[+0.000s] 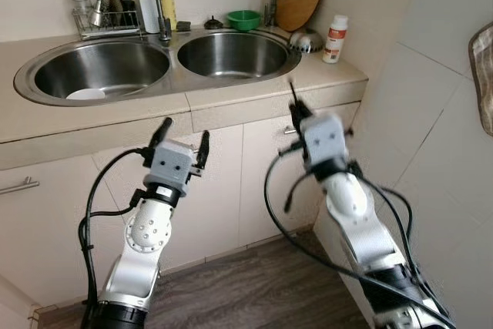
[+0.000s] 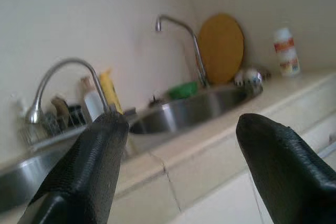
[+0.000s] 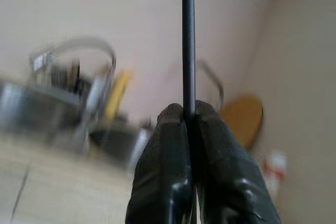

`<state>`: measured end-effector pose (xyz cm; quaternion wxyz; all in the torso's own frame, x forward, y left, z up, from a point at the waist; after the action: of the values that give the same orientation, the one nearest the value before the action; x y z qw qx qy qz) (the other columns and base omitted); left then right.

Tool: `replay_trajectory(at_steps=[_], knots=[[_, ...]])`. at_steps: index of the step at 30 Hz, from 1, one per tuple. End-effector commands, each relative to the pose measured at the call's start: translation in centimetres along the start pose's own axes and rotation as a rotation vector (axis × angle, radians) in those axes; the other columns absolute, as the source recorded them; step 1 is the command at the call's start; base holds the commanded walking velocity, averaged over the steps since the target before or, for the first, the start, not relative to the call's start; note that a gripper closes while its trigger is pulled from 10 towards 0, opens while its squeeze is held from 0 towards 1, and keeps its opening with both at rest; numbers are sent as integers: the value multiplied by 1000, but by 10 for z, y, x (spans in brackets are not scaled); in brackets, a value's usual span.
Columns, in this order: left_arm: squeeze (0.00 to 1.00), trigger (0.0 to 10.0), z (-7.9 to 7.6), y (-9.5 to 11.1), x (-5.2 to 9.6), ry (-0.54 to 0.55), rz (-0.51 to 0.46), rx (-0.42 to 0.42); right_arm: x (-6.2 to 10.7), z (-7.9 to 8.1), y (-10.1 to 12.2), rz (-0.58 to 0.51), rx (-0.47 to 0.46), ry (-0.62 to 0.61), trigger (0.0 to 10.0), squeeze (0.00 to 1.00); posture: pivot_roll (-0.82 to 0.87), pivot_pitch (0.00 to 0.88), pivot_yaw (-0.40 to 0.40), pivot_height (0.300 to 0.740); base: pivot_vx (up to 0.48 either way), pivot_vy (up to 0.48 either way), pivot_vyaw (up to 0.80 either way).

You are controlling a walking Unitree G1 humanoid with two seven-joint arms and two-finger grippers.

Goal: Kitchen organization

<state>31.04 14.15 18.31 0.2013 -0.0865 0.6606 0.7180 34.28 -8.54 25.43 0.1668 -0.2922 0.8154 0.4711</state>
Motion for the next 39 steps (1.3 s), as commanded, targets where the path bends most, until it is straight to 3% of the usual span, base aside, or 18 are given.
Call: replay_trajectory(at_steps=[1,9,12,13,20,26,33,39], knots=[[0,10000,-4,19,-8,-18,-73,2,-11,-8,18,-67,-19,-33,10000,0,46,0,-29,740,0,0,0],[0,10000,-7,32,-17,-29,-118,9,-27,-7,37,-147,-65,-17,10000,0,58,0,-38,740,256,0,800],[0,10000,-6,32,-18,-27,-117,6,-34,-13,41,-156,-87,-43,10000,0,57,0,-39,740,285,0,0],[0,10000,-5,36,-20,-25,-126,4,-40,-23,44,-161,-119,-84,10000,0,59,0,-40,740,285,0,0],[0,10000,-2,42,-25,-26,-143,-9,-53,-37,59,-238,-116,-119,10000,0,64,0,-37,740,291,0,0],[0,10000,-2,40,-27,-27,-140,-13,-55,-33,61,-251,-111,-97,10000,0,74,0,-39,740,292,0,0],[0,10000,-8,34,-26,-53,-133,-24,-48,-15,46,-193,-145,-45,10000,0,103,0,-53,740,292,0,800],[0,10000,-7,38,-25,-52,-141,-27,-51,-21,46,-204,-214,-82,10000,0,104,0,-47,740,286,0,499]])
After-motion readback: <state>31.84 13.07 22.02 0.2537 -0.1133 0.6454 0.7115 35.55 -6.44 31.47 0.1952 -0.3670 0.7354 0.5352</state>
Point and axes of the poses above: a point about 5 cm out from each wrist's last joint towards the gripper, its own x axis pointing back from the gripper into the wrist, its own y axis along the axis of the wrist's last joint, z = x × y, the point moved 2 cm from there along -x, pointing out of the wrist towards the gripper, and after that the axes turned 13 degrees about x, right-handed, at the moved point
